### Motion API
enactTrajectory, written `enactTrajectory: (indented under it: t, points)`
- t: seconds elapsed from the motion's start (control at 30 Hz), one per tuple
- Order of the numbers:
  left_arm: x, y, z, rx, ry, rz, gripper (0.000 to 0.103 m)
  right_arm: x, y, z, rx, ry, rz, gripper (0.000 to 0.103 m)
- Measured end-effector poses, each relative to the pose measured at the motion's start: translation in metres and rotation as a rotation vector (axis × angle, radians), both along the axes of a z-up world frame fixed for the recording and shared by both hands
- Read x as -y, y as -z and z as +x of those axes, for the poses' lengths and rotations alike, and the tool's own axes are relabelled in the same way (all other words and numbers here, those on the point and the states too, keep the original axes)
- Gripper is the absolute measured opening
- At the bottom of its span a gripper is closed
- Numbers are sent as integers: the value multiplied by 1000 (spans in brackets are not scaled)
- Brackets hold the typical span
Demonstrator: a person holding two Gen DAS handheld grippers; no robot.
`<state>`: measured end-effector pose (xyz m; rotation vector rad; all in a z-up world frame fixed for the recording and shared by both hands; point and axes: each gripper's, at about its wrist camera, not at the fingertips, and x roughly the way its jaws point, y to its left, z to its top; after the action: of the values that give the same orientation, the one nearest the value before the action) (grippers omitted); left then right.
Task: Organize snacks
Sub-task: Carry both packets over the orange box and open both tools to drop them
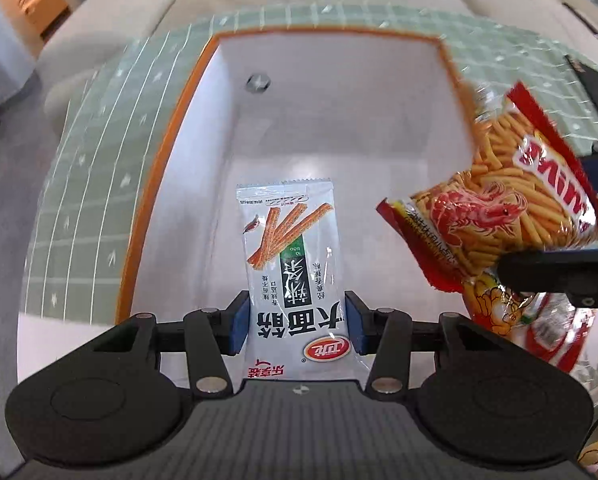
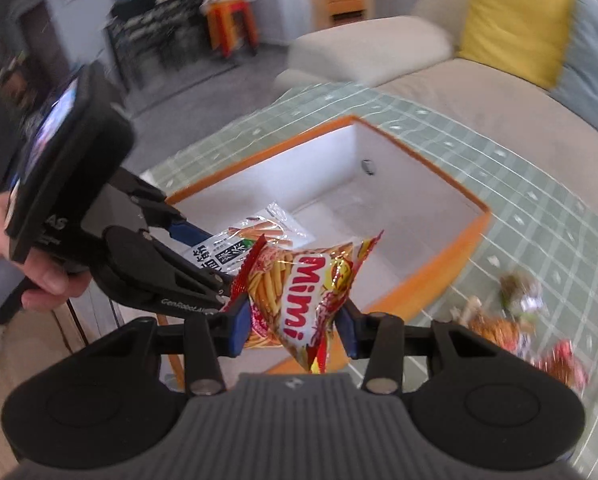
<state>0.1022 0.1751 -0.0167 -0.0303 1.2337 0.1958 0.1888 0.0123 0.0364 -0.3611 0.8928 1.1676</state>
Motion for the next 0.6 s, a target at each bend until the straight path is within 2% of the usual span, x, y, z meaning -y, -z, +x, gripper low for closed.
enactTrajectory:
  t: [0.2, 0.4, 0.6]
  points:
    - [-11, 14, 2, -45, -20, 15, 55, -47, 20, 8, 20, -151, -120, 43]
    - [-11, 22, -1, -76, 13, 51, 55, -77, 40, 9, 42, -277, -237, 43]
    - [-15, 28, -1, -100, 13, -7, 55, -92, 62, 9, 38, -342, -332, 43]
